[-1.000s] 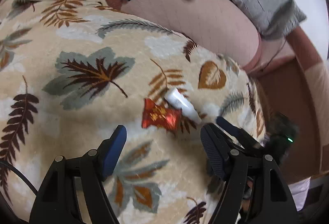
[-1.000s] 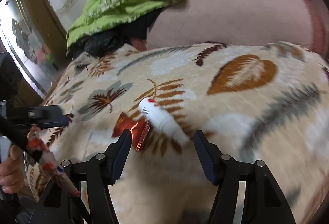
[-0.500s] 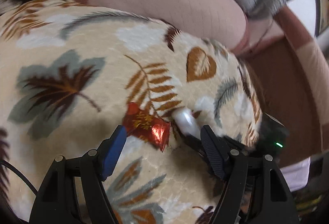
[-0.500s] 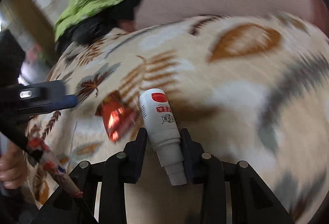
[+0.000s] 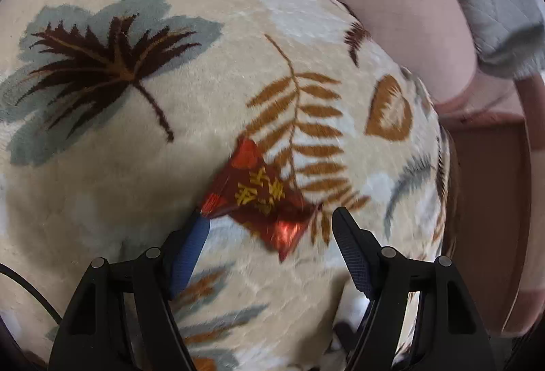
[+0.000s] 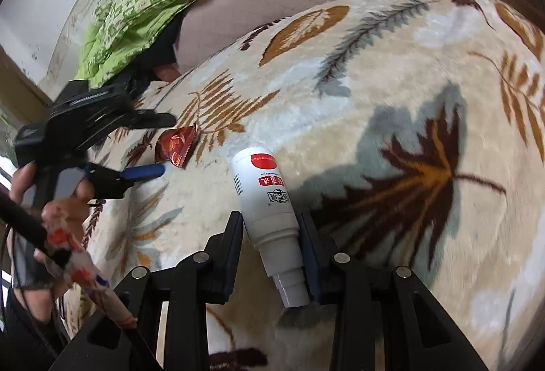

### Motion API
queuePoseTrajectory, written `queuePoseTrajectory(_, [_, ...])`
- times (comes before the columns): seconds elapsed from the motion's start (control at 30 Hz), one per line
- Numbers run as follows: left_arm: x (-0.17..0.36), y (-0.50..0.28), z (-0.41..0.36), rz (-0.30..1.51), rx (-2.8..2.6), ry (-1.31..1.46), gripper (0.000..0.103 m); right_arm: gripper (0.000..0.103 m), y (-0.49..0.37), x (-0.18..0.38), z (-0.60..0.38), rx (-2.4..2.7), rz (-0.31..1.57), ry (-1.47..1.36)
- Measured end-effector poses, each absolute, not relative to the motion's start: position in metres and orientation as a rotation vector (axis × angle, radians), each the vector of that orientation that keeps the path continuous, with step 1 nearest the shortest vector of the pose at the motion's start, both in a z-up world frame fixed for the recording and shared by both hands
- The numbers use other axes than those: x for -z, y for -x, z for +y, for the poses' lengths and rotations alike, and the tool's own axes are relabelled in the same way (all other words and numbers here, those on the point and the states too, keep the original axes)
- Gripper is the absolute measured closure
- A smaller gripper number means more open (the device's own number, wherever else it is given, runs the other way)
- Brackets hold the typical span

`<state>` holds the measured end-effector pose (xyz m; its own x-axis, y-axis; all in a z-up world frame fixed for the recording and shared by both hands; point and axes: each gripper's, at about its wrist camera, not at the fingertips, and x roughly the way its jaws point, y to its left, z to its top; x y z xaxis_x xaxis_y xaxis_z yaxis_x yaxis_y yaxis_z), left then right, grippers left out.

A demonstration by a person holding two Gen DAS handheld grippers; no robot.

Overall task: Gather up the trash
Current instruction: 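Grasp the red candy wrapper with the left gripper while the right gripper grasps the white spray bottle, then carry the candy wrapper and spray bottle over to the red wastebasket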

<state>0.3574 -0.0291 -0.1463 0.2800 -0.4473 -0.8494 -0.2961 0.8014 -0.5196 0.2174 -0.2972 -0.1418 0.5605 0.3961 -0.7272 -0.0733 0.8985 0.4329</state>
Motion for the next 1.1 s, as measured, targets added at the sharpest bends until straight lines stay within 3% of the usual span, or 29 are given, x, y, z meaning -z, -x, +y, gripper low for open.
queuePoseTrajectory(0.13, [0.147, -0.362, -0.027, 1.300, 0.010, 0.754, 0.030, 0.067, -0.208, 0.145, -0.298, -0.281, 0.930, -0.417])
queuePoseTrajectory(0.3, [0.143, -0.356, -0.041, 1.291, -0.069, 0.593, 0.064, 0.067, -0.196, 0.143, -0.298, -0.257, 0.923, -0.413])
queuePoseTrajectory(0.4, [0.141, -0.351, -0.040, 1.294, -0.056, 0.570, 0.073, 0.067, -0.189, 0.140, -0.298, -0.233, 0.920, -0.406])
queuePoseTrajectory(0.77, [0.133, -0.326, -0.025, 1.314, 0.043, 0.619, 0.077, 0.068, -0.170, 0.133, -0.308, -0.167, 0.876, -0.437])
queuePoseTrajectory(1.1, [0.049, -0.206, -0.054, 1.170, 0.278, 0.559, 0.077, 0.068, -0.069, 0.063, -0.329, -0.101, 0.700, -0.464])
